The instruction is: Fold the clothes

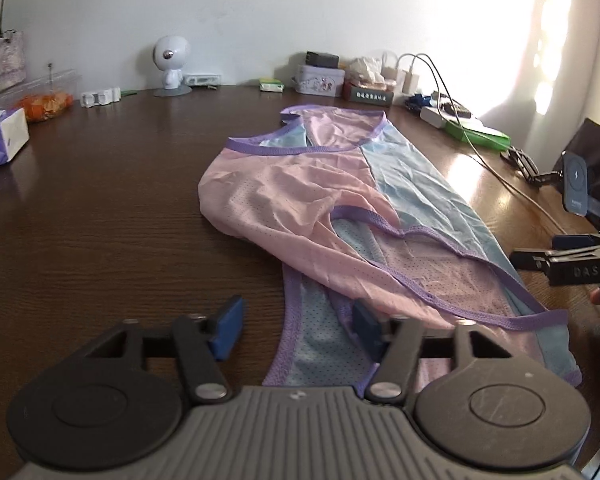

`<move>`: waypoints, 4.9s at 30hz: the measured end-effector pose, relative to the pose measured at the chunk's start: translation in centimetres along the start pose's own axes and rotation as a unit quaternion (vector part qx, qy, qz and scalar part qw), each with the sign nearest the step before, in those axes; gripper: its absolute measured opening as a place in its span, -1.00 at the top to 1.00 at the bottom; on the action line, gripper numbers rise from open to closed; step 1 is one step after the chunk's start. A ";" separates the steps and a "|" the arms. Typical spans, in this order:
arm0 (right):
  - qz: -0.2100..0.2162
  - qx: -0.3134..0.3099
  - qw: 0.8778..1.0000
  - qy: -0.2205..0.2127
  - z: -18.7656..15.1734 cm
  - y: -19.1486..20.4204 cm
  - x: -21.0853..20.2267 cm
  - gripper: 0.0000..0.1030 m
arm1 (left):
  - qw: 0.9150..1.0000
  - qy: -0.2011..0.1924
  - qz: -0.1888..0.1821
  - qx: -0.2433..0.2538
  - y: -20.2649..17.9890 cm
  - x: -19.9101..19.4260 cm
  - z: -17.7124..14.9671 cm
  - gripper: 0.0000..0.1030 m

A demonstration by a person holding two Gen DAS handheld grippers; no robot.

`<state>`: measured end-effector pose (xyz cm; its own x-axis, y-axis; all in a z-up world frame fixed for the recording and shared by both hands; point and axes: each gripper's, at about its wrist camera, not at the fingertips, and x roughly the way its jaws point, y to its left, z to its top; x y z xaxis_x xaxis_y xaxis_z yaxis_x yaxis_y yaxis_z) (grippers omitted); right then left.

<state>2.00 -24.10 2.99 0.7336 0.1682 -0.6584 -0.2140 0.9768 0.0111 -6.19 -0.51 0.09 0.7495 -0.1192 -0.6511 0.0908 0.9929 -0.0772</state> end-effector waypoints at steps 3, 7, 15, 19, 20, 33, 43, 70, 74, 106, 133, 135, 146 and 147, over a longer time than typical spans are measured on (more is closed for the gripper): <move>0.039 0.006 0.998 -0.055 0.3 0.3 -2.7 -0.77 | 1.000 -0.007 -0.004 0.004 -0.4 -0.3 -0.4 0.55; 0.149 -0.068 0.983 -0.084 2.4 4.8 -4.5 -0.75 | 1.000 -0.011 -0.006 -0.015 0.4 -0.2 -0.4 0.93; 0.237 -0.107 0.965 0.021 5.6 14.8 2.2 0.24 | 0.999 -0.025 0.024 -0.022 -0.3 -1.9 -1.9 0.95; 0.246 -0.098 0.964 0.029 5.1 16.0 3.3 1.00 | 0.999 -0.029 0.027 -0.036 -0.4 -2.5 -2.3 0.95; 0.239 -0.091 0.966 0.027 5.0 15.7 3.1 0.99 | 0.999 -0.029 0.025 -0.039 -0.3 -2.6 -2.2 0.95; 0.121 0.017 0.992 -0.036 1.6 3.7 -4.7 0.44 | 0.998 -0.031 -0.010 -0.055 0.8 -3.2 0.2 0.45; 0.208 -0.063 0.976 -0.020 -2.8 5.2 -8.6 0.28 | 0.992 0.019 -0.084 0.094 -3.1 -1.5 0.3 0.79; 0.201 -0.171 0.962 -0.064 -6.5 9.5 -11.3 0.17 | 0.983 -0.032 0.017 0.180 -4.3 -5.9 -2.5 0.94; 0.199 -0.210 0.955 -0.063 -6.7 11.5 -11.1 0.17 | 0.984 -0.044 0.027 0.173 -4.6 -6.5 -1.9 0.94; 0.145 -0.062 0.975 -0.154 -2.2 4.5 -12.7 0.79 | 0.970 0.026 0.082 0.228 -8.5 -3.4 -1.7 0.91; -0.071 -0.278 0.949 -0.131 -7.8 11.4 -12.6 0.31 | 0.991 -0.091 0.099 0.024 -5.0 -7.6 -0.6 0.95; -0.096 -0.269 0.946 -0.155 -7.2 11.3 -14.2 0.37 | 0.990 -0.105 0.093 0.026 -5.2 -8.4 -0.8 0.95; -0.014 -0.197 0.976 -0.093 -4.4 7.2 -15.3 1.00 | 0.993 -0.104 0.037 0.039 -4.2 -7.0 2.8 0.95; -0.003 -0.199 0.976 -0.089 -3.4 6.9 -14.6 1.00 | 0.993 -0.100 0.034 0.050 -3.7 -5.8 5.0 0.95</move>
<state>-12.43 -20.29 10.12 0.8281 0.2172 -0.5167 -0.4170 0.8547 -0.3090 -7.62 -3.46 7.94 0.8707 -0.0596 -0.4881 0.0924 0.9948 0.0434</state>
